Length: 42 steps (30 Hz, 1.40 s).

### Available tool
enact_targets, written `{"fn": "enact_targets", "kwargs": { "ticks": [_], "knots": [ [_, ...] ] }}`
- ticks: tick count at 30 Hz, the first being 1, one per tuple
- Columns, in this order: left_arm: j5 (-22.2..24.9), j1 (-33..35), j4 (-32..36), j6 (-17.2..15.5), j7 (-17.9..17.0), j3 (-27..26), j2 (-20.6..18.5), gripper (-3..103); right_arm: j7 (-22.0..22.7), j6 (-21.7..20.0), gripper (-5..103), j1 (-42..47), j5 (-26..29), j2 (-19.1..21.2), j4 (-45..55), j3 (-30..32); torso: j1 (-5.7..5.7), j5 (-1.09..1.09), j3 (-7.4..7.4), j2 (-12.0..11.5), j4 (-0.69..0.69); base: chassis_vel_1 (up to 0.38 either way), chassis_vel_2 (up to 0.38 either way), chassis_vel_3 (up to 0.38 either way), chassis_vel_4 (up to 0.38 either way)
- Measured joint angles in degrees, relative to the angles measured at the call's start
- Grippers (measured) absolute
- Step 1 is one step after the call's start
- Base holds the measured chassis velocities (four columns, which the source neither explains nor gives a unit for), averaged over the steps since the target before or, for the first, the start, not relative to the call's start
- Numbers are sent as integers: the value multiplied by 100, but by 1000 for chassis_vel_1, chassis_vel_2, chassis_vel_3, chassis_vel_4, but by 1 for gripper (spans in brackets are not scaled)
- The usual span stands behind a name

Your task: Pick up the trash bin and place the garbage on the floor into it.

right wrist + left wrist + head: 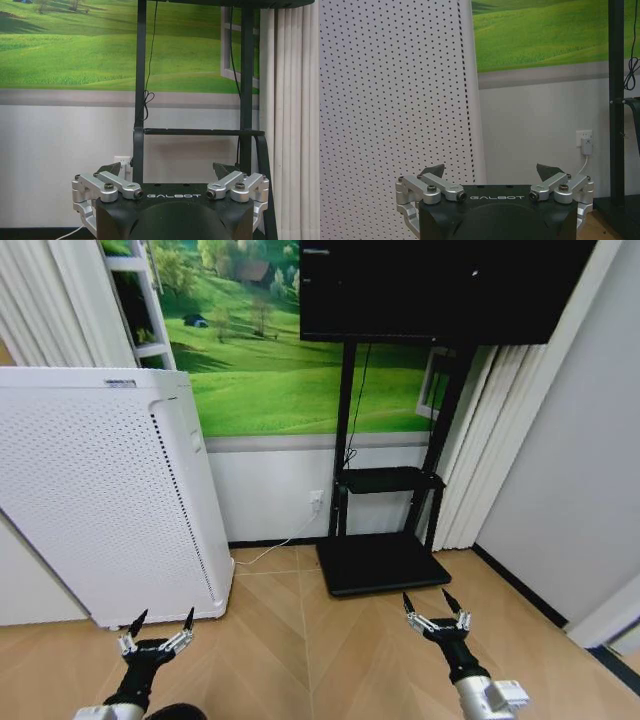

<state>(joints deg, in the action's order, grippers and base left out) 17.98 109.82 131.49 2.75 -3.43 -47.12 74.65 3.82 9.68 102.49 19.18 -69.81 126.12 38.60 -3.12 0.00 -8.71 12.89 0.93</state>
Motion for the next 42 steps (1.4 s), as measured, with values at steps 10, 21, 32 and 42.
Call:
{"fn": "enact_targets", "kwargs": {
  "ticks": [10,21,32,42],
  "knots": [
    [0,0,0,1,0,0,0,100,0,0,100,0,0,0,0,0,-70,0,-181,253,0,0,0,0,0],
    [0,0,0,1,1,0,0,100,0,0,100,1,0,0,0,0,-139,0,-343,485,0,0,0,0,0],
    [0,0,0,1,0,0,0,100,0,0,100,1,0,0,0,0,-228,0,-538,768,-1,11,10,11,9],
    [0,0,0,1,1,0,0,100,0,1,100,0,0,0,0,0,-278,0,-644,925,0,17,17,18,14]
  ]
}}
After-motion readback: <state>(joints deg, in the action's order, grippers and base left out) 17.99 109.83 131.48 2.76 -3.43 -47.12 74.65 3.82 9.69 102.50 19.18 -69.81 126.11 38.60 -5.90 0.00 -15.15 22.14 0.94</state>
